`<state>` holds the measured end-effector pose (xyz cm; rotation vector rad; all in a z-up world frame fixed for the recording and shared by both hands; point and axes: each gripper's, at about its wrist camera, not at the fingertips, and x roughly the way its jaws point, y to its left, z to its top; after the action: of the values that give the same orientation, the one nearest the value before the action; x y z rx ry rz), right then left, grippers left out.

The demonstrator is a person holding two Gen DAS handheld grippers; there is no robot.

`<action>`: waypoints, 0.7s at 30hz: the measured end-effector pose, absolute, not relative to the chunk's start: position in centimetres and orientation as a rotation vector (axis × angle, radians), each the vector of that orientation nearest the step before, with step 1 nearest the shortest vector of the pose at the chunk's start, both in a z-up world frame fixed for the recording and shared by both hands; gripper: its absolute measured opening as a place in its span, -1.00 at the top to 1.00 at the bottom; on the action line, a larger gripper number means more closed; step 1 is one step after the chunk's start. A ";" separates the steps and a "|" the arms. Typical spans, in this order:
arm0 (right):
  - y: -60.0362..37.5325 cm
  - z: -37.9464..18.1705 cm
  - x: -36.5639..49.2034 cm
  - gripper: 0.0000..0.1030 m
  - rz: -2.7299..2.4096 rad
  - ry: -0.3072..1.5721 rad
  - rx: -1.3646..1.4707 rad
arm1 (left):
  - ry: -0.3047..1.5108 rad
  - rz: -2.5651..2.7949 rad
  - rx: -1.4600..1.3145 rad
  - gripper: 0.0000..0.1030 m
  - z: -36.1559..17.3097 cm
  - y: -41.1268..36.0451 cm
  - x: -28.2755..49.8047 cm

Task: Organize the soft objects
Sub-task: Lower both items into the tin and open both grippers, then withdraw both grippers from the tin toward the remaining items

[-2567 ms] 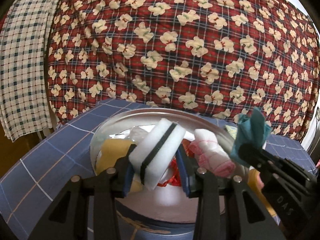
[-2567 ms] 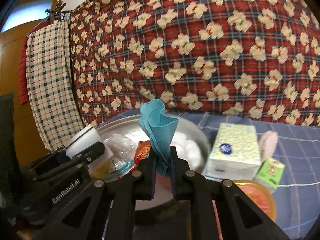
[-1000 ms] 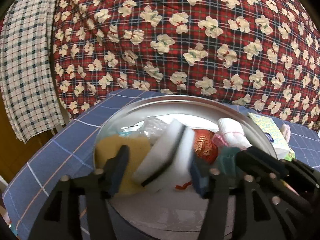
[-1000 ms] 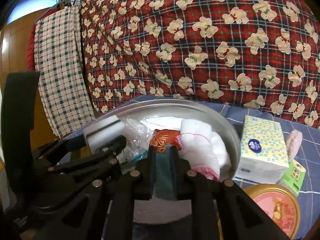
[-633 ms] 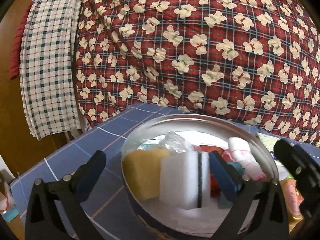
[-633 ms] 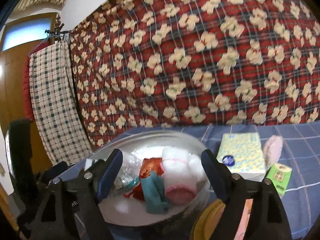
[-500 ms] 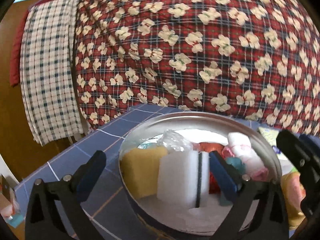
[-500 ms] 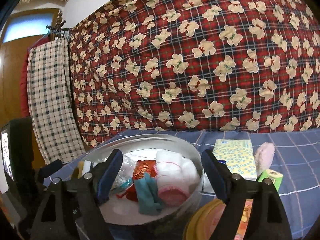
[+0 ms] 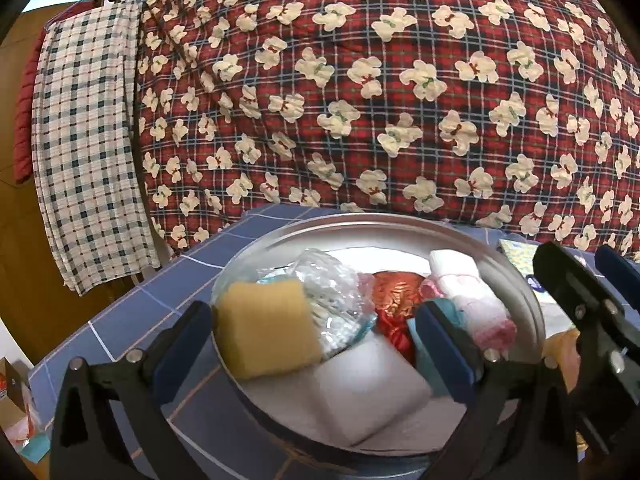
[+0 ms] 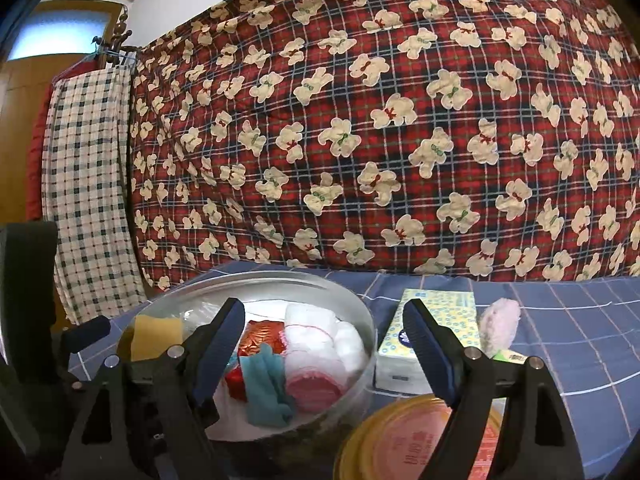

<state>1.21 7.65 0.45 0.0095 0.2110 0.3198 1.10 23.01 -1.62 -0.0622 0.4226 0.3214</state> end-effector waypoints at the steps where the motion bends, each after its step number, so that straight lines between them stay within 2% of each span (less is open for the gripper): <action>1: 7.5 0.4 1.3 -0.62 0.317 0.215 0.008 | 0.423 0.320 -0.062 -1.00 -1.6 22.9 1.1; 21: 0.6 0.5 -0.5 -0.62 0.207 0.165 -0.052 | 0.402 0.257 -0.059 -1.00 -1.3 18.9 -0.2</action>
<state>-0.45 0.55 0.50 -0.0523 0.1650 0.2075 -0.23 18.86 -1.33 -0.0586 0.4021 0.2570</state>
